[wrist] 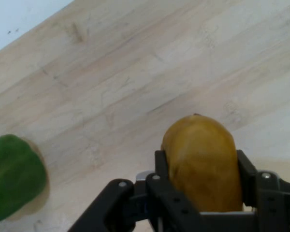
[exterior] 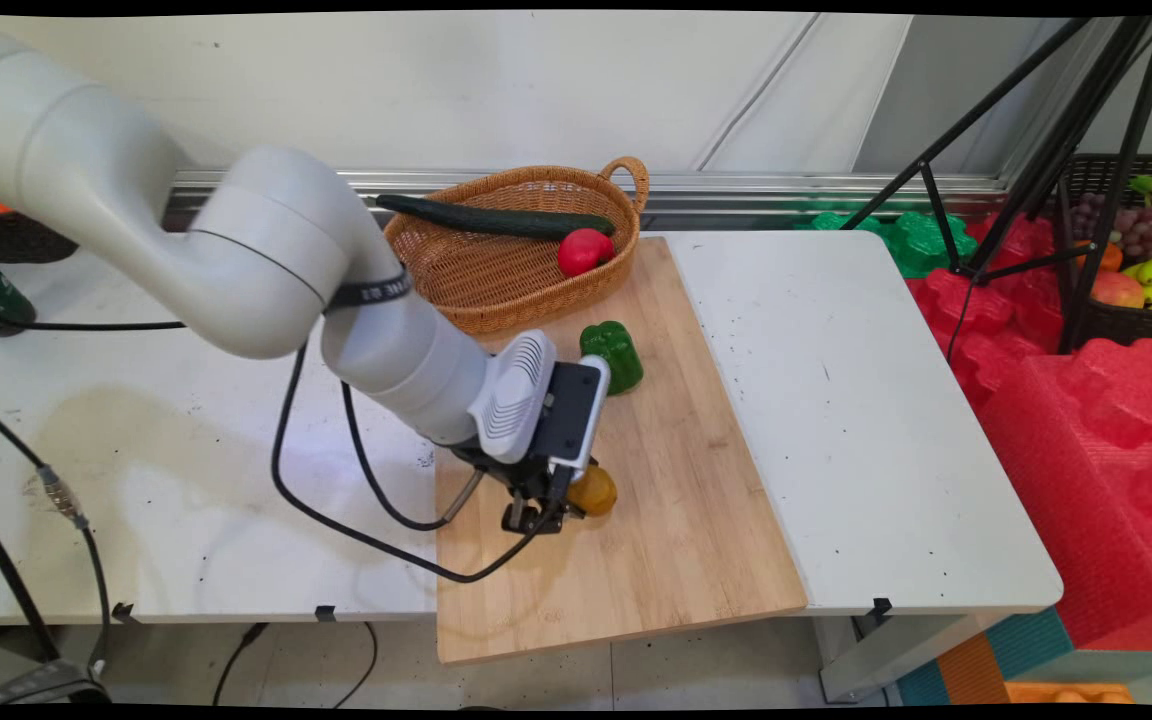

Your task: Place the picked object on the cutting board

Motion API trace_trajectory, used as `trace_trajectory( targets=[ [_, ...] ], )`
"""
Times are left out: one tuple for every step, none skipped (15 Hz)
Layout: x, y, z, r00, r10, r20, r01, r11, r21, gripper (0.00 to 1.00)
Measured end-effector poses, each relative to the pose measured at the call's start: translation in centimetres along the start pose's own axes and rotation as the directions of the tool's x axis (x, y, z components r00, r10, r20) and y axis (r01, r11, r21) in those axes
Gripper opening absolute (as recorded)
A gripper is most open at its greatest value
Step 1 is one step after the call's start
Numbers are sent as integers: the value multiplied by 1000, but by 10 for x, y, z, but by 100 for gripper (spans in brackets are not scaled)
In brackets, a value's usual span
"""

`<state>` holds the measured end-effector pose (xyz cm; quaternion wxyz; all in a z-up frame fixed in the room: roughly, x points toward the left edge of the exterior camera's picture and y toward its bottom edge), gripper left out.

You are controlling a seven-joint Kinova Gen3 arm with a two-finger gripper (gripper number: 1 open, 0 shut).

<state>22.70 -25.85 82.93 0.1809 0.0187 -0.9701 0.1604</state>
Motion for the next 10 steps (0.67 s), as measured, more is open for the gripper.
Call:
trace_trajectory(
  targets=[
    [0, -1, 5, 1000, 5, 5, -5, 1000, -3, 0],
    [0, -1, 9, 1000, 10, 9, -10, 1000, -5, 0],
    [1, -2, 14, 1000, 14, 12, -14, 1000, -8, 0],
    [1, -2, 17, 1000, 17, 14, -17, 1000, -11, 0],
    [1, -2, 19, 1000, 19, 16, -19, 1000, -13, 0],
    [1, -2, 21, 1000, 21, 17, -21, 1000, -14, 100],
    [1, -3, 23, 1000, 22, 18, -22, 1000, -15, 100],
    [1, -3, 25, 1000, 23, 19, -23, 1000, -16, 100],
    [1, -4, 26, 1000, 24, 19, -24, 1000, -15, 100],
    [1, -5, 27, 1000, 25, 18, -24, 1000, -14, 100]
  ],
)
